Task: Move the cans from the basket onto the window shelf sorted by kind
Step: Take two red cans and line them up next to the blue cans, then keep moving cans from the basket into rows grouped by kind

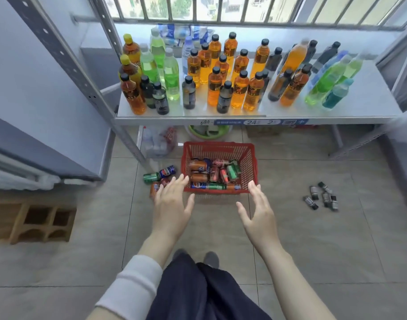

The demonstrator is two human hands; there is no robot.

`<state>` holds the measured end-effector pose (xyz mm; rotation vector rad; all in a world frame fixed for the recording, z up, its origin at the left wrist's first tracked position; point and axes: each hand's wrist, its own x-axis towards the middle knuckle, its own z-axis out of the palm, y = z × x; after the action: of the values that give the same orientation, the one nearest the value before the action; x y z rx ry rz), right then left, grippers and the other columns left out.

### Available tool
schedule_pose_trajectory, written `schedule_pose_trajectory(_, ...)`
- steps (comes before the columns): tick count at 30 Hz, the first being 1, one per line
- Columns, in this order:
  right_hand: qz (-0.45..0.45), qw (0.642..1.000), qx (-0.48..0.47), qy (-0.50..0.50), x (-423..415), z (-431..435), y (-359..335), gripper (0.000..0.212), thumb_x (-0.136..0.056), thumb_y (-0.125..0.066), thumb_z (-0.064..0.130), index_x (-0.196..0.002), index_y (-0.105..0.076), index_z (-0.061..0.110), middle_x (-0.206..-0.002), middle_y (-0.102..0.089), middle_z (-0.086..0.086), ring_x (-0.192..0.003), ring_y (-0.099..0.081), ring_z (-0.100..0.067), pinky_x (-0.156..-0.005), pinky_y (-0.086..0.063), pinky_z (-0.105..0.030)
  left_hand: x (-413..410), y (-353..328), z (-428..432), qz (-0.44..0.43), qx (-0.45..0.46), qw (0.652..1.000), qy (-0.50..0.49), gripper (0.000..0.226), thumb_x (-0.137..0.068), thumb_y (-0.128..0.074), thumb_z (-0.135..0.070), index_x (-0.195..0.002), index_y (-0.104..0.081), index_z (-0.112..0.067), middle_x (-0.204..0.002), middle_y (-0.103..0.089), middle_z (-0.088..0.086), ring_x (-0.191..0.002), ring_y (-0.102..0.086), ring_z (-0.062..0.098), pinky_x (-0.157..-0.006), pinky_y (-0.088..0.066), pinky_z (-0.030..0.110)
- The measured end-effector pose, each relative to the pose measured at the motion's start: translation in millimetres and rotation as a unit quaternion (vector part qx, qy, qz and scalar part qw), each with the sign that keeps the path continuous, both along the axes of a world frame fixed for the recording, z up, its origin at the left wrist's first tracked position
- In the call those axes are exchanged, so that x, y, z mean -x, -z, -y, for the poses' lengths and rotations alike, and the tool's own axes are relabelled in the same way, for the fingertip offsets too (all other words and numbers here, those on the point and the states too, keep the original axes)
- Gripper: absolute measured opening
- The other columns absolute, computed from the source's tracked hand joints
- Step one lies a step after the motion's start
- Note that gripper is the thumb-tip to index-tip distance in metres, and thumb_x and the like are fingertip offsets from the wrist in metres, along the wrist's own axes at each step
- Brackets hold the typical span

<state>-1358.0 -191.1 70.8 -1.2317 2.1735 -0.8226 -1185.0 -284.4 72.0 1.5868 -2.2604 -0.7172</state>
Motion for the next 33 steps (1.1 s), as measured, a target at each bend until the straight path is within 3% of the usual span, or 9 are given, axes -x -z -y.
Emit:
schedule_pose_trajectory(9,0.049,0.996,-0.080,0.005,25,17,37,0.060,-0.091,-0.056,0.023,-0.145,-0.029,0.016,-0.152,-0.028,0.004,-0.141,-0.013,-0.005,-0.110,-0.013,-0.018,12,42,9,0.034,-0.079,0.996,0.001,0.047,-0.091,-0.054,-0.021,-0.136,-0.044,-0.016,-0.145,-0.040,-0.001,-0.138,-0.032,0.016,-0.110,-0.005,0.025)
schedule_pose_trajectory(18,0.053,0.986,-0.157,0.024,71,107,88,0.061,-0.091,-0.056,0.026,-0.145,-0.029,0.015,-0.152,-0.027,0.002,-0.142,-0.016,-0.009,-0.110,-0.013,-0.020,44,89,111,0.067,-0.112,0.990,0.046,0.048,-0.094,-0.049,-0.027,-0.140,-0.038,-0.020,-0.148,-0.036,-0.005,-0.140,-0.024,0.011,-0.115,-0.007,0.028)
schedule_pose_trajectory(22,0.054,0.983,-0.177,0.011,94,152,128,0.061,-0.091,-0.057,0.025,-0.144,-0.030,0.015,-0.151,-0.029,0.001,-0.142,-0.018,-0.010,-0.110,-0.016,-0.022,72,127,161,0.094,-0.103,0.986,0.089,0.048,-0.093,-0.051,-0.027,-0.139,-0.039,-0.019,-0.146,-0.039,-0.003,-0.139,-0.029,0.013,-0.115,-0.012,0.031)
schedule_pose_trajectory(28,0.048,0.972,-0.229,-0.029,131,205,269,0.061,-0.089,-0.059,0.025,-0.143,-0.032,0.013,-0.149,-0.034,-0.001,-0.142,-0.020,-0.014,-0.112,-0.018,-0.026,108,260,213,0.157,-0.136,0.969,0.136,0.051,-0.094,-0.046,-0.031,-0.142,-0.033,-0.022,-0.148,-0.035,-0.007,-0.140,-0.024,0.010,-0.116,-0.007,0.030)
schedule_pose_trajectory(33,0.011,0.940,-0.318,-0.120,172,227,424,0.064,-0.087,-0.062,0.032,-0.141,-0.036,0.008,-0.146,-0.038,-0.011,-0.137,-0.031,-0.025,-0.111,-0.025,-0.032,130,394,235,0.180,-0.167,0.958,0.149,0.051,-0.089,-0.054,-0.028,-0.138,-0.037,-0.025,-0.138,-0.047,-0.004,-0.128,-0.041,0.016,-0.108,-0.025,0.034)
